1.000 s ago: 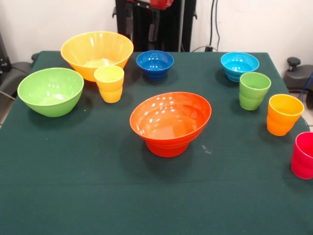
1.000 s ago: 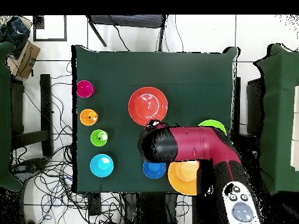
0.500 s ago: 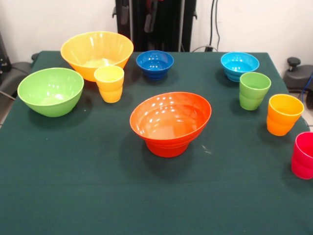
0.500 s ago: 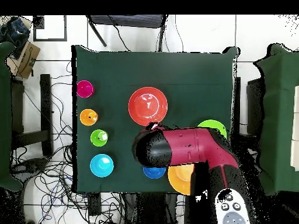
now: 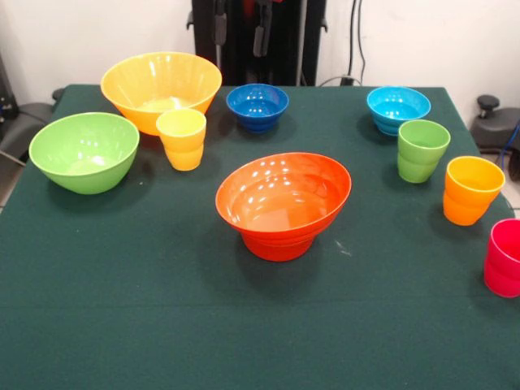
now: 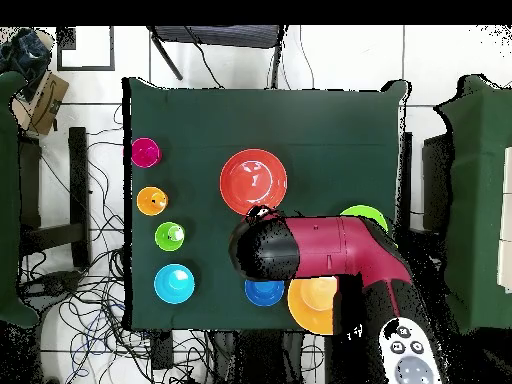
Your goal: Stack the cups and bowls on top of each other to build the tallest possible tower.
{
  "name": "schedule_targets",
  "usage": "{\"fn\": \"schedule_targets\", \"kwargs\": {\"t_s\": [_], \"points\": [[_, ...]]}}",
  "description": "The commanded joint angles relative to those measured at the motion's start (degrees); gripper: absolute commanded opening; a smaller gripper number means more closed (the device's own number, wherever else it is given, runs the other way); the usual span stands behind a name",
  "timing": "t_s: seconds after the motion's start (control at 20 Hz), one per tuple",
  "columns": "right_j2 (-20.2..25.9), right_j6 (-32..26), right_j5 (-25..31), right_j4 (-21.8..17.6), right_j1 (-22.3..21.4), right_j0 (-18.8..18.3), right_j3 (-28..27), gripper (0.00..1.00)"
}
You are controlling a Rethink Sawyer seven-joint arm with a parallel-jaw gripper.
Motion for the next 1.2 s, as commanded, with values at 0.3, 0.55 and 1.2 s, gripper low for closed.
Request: {"fn": "schedule_targets", "kwargs": {"t_s": [0.3, 0.55, 1.2], "points": [[3.50, -8.01, -4.69, -7.57, 7.97, -0.29, -0.11, 1.00], [3.94, -8.02, -5.05, -8.49, 8.07, -0.60, -0.29, 1.00], [5.89, -14.79, -3.20, -14.38, 12.82, -4.59, -6.49, 1.00]]}}
